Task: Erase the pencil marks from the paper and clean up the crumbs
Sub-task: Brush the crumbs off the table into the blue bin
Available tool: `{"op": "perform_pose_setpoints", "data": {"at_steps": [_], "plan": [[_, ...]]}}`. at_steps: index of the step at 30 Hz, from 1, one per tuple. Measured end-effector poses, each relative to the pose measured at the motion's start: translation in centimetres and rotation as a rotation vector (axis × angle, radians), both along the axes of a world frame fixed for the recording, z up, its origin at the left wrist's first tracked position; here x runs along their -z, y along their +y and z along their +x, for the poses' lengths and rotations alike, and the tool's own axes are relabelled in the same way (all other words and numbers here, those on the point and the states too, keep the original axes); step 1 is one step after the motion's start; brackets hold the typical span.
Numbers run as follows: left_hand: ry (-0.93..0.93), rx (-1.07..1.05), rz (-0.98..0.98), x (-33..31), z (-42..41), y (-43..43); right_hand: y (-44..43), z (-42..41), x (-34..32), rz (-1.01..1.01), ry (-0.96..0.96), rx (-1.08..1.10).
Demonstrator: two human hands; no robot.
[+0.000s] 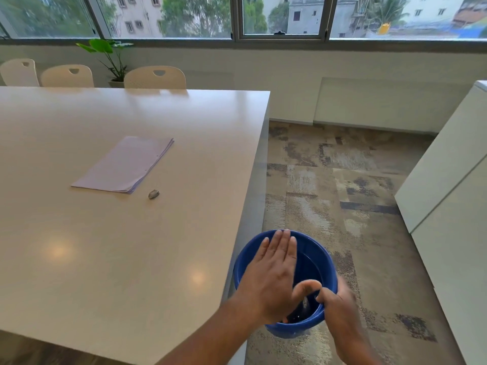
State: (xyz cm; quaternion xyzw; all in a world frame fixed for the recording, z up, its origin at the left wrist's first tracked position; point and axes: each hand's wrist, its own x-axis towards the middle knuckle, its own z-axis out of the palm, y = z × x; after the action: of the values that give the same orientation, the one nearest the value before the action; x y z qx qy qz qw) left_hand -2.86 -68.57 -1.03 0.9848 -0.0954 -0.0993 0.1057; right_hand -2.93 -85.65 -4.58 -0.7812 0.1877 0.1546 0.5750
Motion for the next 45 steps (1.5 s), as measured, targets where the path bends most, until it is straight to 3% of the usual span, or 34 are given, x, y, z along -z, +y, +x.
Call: {"op": "perform_pose_setpoints", "data": {"at_steps": [4, 10, 19, 27, 31, 34, 39, 45], "plan": [[-0.030, 0.014, -0.037, -0.3, -1.1, 0.1, -0.5, 0.3, 1.8, 0.007, -0.015, 0.007], [-0.100, -0.162, -0.104, -1.4, -2.2, 6.8, 0.4, -0.4, -0.7, 0.017, 0.004, 0.012], [-0.079, -0.434, 0.072, 0.3, -2.3, 15.5, 0.3, -0.1, -0.3, 0.016, 0.005, 0.002], [-0.036, -0.141, 0.052, -0.2, -0.7, 6.7, 0.5, -0.4, -0.5, 0.007, 0.015, -0.031], [0.088, -0.030, -0.165, -0.2, -0.1, 2.3, 0.4, -0.2, -0.3, 0.007, 0.011, -0.025], [0.040, 0.002, -0.185, -0.6, -0.3, 1.4, 0.5, -0.1, -0.6, 0.029, -0.001, -0.010], [-0.064, -0.133, -0.233, -1.5, -0.5, 6.4, 0.4, -0.1, -0.1, 0.007, 0.013, -0.003], [-0.077, -0.373, -0.062, -0.3, -0.9, 13.8, 0.6, -0.2, -0.5, -0.027, 0.001, -0.027]]}}
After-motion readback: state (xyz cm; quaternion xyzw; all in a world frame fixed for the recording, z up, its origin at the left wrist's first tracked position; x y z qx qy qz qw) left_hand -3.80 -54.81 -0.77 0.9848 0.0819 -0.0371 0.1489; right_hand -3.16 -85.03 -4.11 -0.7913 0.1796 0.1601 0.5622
